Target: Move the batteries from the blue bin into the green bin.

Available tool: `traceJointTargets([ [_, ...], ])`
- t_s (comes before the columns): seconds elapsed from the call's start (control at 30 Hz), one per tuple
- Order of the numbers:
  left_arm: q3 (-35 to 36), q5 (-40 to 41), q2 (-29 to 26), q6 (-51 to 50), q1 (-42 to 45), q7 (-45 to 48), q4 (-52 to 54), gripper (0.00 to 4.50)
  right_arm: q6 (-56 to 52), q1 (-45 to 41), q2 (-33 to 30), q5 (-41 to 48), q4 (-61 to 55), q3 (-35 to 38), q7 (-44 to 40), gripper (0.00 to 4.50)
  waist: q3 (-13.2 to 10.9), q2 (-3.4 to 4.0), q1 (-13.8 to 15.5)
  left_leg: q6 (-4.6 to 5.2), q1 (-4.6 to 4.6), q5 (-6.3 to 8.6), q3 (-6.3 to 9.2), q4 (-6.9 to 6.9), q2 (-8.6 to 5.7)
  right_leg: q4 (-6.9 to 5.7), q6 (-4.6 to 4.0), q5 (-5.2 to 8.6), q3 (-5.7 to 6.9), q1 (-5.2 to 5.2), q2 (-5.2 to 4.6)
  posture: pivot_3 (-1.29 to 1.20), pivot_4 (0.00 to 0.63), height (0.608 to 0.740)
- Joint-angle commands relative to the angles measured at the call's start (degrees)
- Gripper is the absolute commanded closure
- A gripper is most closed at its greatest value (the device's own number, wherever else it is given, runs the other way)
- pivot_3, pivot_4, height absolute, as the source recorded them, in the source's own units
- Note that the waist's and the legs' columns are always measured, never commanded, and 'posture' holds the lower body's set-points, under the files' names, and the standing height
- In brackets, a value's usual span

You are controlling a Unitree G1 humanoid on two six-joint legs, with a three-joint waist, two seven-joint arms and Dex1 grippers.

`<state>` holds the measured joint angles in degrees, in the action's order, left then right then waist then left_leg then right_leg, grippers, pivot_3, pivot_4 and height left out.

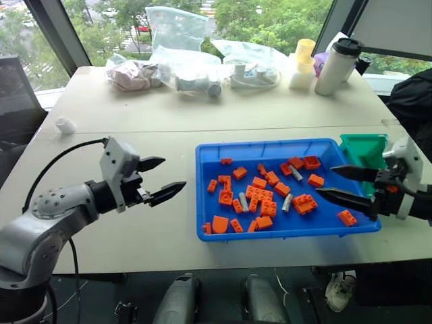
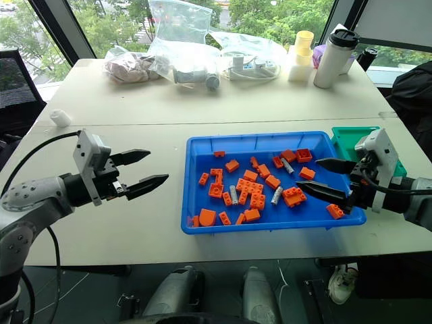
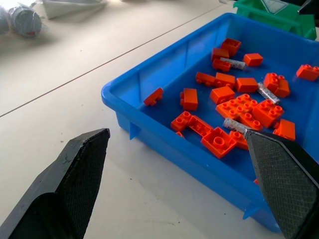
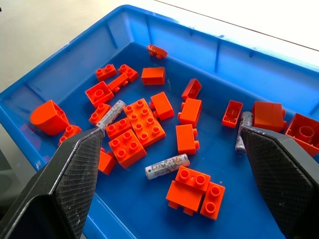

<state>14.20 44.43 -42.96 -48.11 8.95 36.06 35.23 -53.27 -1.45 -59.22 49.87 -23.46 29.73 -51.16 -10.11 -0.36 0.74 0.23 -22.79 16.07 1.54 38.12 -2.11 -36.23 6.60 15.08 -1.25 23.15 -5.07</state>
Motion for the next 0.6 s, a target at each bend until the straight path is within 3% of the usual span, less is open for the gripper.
traceJointTargets([
  [0.03, 0.55, 0.11, -1.0, 1.01, 1.23, 0.32, 0.59, 0.0, -2.79, -2.59, -1.52, 1.61, 0.43, 0.04, 1.42, 0.01, 0.0, 0.0, 0.0, 0.0, 0.0, 0.0, 0.0, 0.0, 0.0, 0.0, 0.0, 0.0, 0.0, 0.01, 0.0, 0.0, 0.15, 0.74],
  [0.33, 0.03, -1.92, -7.97, 4.52, 4.27, 9.99, -6.71, 0.0, -0.1, -8.81, -1.52, -1.14, 0.08, -5.56, 1.11, 0.01, -0.01, 0.0, -0.03, 0.0, -0.04, 0.0, 0.0, -0.01, 0.0, 0.03, -0.09, 0.05, 0.02, 0.03, 0.0, 0.0, 0.15, 0.74],
  [0.43, -2.95, -2.24, -10.88, 5.13, 8.9, 15.67, -9.23, 0.0, 0.17, -16.27, -0.93, -1.64, -1.12, -14.29, -1.25, 0.01, -0.03, 0.01, -0.33, 0.0, -0.04, 0.0, -0.01, -0.01, 0.01, 0.04, -0.13, 0.04, 0.05, 0.08, 0.04, 0.0, 0.15, 0.74],
  [0.6, -9.68, -3.72, -18.93, 6.48, 11.83, 28.35, -8.06, 0.0, 9.48, -25.47, 1.25, -12.28, 0.77, -33.56, -11.56, 0.01, -0.04, 0.01, -0.96, 0.0, -0.12, 0.01, -0.03, -0.15, 0.01, 0.12, 0.05, -0.07, 0.08, 0.2, 0.04, 0.0, 0.15, 0.74],
])
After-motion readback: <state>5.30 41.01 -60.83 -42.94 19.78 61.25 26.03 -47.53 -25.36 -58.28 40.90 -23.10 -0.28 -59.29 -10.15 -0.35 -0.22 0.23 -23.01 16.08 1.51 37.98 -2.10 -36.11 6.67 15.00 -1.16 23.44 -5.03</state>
